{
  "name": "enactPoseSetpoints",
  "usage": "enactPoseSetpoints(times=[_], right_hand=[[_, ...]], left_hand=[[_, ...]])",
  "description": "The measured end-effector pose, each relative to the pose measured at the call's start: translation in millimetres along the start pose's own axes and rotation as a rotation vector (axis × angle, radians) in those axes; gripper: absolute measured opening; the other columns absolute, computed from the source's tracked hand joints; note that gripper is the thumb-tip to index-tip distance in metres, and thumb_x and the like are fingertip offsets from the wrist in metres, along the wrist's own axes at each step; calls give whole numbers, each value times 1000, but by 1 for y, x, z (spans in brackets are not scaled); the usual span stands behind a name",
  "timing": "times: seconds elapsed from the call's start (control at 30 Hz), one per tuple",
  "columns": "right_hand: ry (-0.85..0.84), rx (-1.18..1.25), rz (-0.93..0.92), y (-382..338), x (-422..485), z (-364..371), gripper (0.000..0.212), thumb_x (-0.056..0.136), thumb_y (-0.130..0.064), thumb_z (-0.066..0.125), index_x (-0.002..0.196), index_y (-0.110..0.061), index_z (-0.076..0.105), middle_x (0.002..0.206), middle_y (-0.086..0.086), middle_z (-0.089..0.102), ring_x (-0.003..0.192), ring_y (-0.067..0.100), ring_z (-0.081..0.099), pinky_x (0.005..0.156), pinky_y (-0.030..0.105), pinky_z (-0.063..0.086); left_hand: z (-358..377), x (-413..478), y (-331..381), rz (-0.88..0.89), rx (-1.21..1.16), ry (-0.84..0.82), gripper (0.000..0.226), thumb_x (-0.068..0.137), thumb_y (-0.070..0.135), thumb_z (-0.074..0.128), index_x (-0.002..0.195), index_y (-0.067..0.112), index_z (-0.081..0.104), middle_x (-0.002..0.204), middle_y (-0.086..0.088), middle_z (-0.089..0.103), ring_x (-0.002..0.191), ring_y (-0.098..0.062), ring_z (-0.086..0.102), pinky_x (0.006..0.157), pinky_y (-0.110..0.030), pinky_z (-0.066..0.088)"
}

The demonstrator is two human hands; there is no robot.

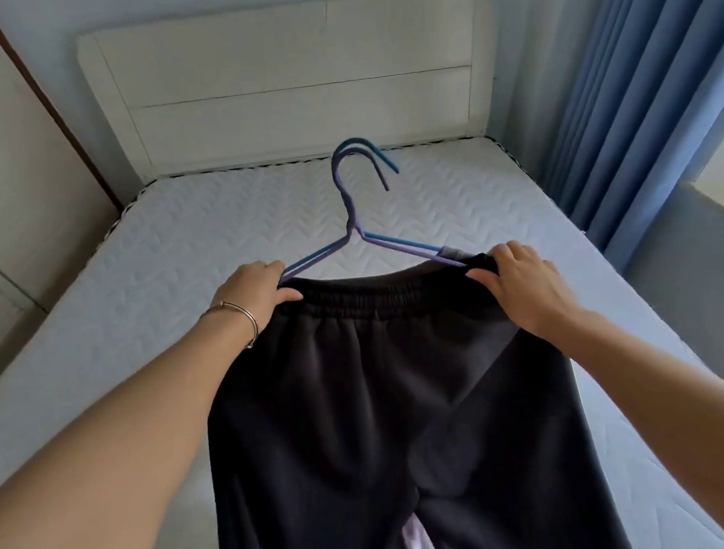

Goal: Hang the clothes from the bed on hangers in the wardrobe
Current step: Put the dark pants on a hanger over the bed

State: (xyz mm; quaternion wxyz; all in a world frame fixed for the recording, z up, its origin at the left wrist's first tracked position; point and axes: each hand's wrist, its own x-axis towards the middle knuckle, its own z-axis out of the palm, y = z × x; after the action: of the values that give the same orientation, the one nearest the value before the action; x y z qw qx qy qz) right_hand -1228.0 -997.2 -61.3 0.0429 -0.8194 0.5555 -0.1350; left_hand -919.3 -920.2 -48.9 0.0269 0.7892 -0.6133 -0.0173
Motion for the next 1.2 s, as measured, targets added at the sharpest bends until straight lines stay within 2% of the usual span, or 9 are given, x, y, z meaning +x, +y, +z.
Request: enactPoseSetpoints(times=[0.17, 0.3, 0.4, 0.5, 0.67, 0.8, 0.97, 1.1, 1.2], right_hand=[[-134, -30, 30, 17, 45, 92, 47, 94, -47, 35, 112, -6, 51, 119, 12, 54, 116, 31, 46, 94, 41, 37], [-135, -49, 67, 30, 80, 145, 49, 95, -47, 34, 114, -5, 51, 122, 15, 53, 118, 34, 45, 95, 43, 35], [-63, 37, 162, 30, 100, 186, 48, 96, -42, 34, 129, -9, 43, 135, 12, 42, 126, 32, 37, 102, 44, 31], [-106, 185, 258, 24, 90, 239, 49, 95, -39, 37, 138, -16, 33, 144, 7, 32, 131, 31, 31, 106, 45, 27], [-425, 56, 140, 41, 0, 321, 53, 96, -40, 36, 143, -21, 25, 153, 3, 21, 140, 24, 22, 114, 40, 20], [-632, 14, 210, 58, -82, 343, 54, 97, -40, 33, 146, -22, 20, 156, 0, 17, 143, 21, 18, 116, 37, 17], [-743, -3, 298, 55, -168, 335, 58, 97, -36, 35, 148, -20, 12, 156, -1, 16, 143, 19, 16, 116, 34, 19], [-800, 1, 331, 39, -224, 322, 59, 96, -29, 38, 148, -21, 12, 157, 2, 11, 144, 21, 13, 115, 35, 21], [-811, -7, 334, 26, -263, 315, 53, 94, -26, 38, 145, -19, 24, 155, 2, 19, 143, 22, 17, 113, 36, 24]], left_hand=[[87, 56, -14, -37, -6, -124, 40, 90, 39, 51, 102, 1, 53, 105, -20, 61, 96, -35, 56, 75, -35, 42], [134, 96, -18, -56, 24, -66, 38, 89, 40, 52, 97, 3, 56, 102, -19, 62, 94, -36, 56, 73, -38, 43], [173, 120, -12, -124, 63, 17, 29, 90, 22, 56, 114, 6, 53, 119, -16, 57, 110, -37, 50, 83, -42, 44], [232, 115, -9, -205, 101, -133, 42, 88, 6, 48, 129, 7, 40, 137, -14, 41, 123, -36, 39, 97, -42, 37], [334, 33, -20, -149, 104, -417, 47, 93, 21, 41, 138, 17, 32, 150, -3, 25, 137, -27, 24, 110, -38, 26], [371, -47, -32, -104, 79, -531, 51, 94, 28, 39, 143, 19, 25, 155, 1, 18, 145, -21, 12, 114, -34, 20], [381, -145, -44, -151, -55, -427, 52, 79, 14, 63, 129, 10, 52, 143, -8, 46, 135, -30, 39, 103, -44, 40], [378, -220, -37, -233, -64, -572, 55, 91, 24, 45, 143, 19, 29, 155, 1, 23, 145, -17, 14, 115, -33, 21], [370, -275, -35, -266, 2, -645, 51, 92, 27, 40, 141, 23, 29, 155, 5, 18, 146, -14, 4, 115, -30, 17]])
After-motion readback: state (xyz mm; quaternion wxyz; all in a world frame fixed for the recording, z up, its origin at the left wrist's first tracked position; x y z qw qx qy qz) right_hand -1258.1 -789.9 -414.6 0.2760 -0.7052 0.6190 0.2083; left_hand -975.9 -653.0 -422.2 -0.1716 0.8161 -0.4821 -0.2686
